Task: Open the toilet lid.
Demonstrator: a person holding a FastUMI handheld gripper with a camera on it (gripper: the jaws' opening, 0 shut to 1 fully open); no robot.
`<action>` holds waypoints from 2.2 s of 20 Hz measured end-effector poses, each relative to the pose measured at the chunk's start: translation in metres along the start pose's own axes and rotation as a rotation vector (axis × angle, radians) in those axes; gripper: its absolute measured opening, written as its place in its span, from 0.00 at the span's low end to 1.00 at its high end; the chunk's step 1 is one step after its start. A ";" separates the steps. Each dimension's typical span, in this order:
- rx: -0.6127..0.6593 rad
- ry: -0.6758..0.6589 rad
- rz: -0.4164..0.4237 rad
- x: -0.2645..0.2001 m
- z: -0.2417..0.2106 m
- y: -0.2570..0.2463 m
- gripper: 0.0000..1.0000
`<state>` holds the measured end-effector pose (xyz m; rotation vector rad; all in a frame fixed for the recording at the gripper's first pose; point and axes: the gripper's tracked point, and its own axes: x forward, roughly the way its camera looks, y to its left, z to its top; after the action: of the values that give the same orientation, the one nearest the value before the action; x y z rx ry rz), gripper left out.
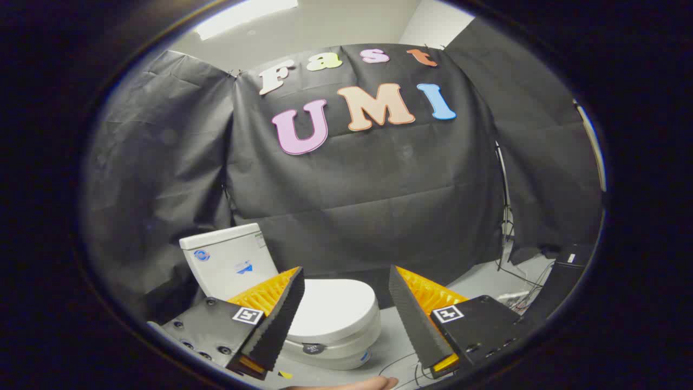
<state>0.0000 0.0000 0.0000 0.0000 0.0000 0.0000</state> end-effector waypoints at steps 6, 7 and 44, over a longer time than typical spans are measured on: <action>0.001 0.005 -0.003 0.002 -0.003 0.002 0.98; 0.003 0.007 -0.004 0.003 -0.005 0.001 0.98; 0.751 0.377 -0.008 0.051 -0.281 0.072 0.60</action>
<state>0.0509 0.0720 -0.2812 0.7515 0.3774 -0.0075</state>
